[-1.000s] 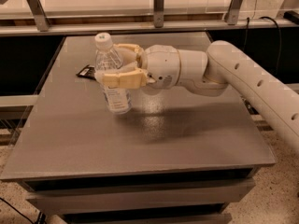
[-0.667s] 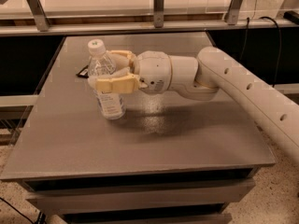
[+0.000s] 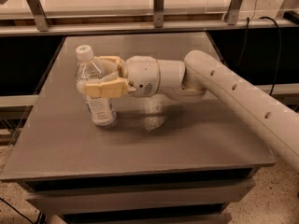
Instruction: Place blue plastic bottle upright
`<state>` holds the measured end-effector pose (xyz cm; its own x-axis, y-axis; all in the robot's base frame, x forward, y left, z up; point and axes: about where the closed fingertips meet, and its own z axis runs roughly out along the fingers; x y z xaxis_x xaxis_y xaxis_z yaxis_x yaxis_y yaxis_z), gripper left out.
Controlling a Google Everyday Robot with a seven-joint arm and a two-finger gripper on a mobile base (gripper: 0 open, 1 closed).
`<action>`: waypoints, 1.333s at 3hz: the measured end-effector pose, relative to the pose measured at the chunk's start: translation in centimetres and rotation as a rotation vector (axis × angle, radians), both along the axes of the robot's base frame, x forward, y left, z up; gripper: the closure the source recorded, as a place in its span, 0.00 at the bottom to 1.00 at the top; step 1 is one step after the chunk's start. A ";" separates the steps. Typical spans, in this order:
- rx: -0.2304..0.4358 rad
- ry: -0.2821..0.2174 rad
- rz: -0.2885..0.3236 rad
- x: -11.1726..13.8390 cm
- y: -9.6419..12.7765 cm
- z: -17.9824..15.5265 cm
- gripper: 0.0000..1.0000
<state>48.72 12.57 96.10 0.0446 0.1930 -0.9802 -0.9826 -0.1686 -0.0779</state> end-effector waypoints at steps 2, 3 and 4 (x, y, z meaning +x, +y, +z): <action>-0.018 0.022 0.013 -0.1 0.4 -0.4 0.36; 0.016 0.030 0.023 -0.1 0.4 -0.6 0.13; 0.043 0.029 0.025 0.0 0.0 -0.7 0.00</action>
Offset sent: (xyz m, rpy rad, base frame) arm 0.0020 0.0007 -0.0092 -0.0197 0.0402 0.0066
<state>48.67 12.61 95.40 0.0114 0.2360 -0.9717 -0.9801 -0.1898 -0.0576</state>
